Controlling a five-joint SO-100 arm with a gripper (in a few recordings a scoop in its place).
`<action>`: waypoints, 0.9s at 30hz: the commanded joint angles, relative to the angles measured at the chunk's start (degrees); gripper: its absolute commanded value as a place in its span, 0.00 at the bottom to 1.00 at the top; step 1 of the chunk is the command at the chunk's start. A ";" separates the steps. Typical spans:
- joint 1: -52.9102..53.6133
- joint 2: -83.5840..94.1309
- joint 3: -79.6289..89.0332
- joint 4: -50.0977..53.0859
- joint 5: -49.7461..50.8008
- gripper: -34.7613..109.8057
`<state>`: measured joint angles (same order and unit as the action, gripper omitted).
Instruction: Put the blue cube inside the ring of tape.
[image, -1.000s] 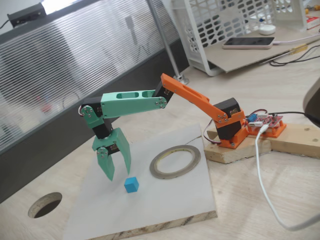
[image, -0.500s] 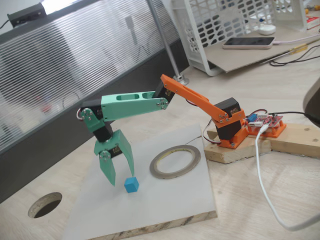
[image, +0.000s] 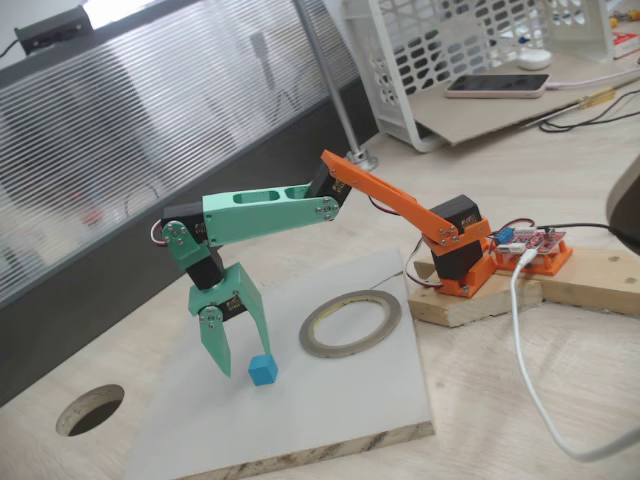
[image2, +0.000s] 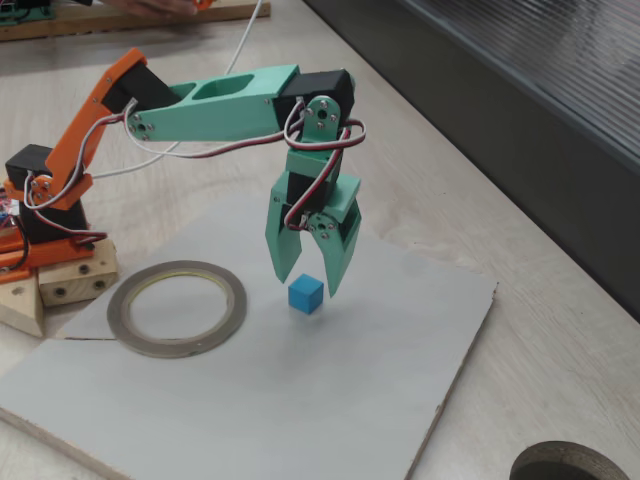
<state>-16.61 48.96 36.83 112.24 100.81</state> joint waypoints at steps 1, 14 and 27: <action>-1.14 3.34 -0.09 2.90 0.35 0.52; -0.62 3.34 0.00 3.08 0.35 0.52; -0.79 3.34 0.09 3.16 0.35 0.52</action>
<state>-16.52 48.96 36.83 113.99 100.81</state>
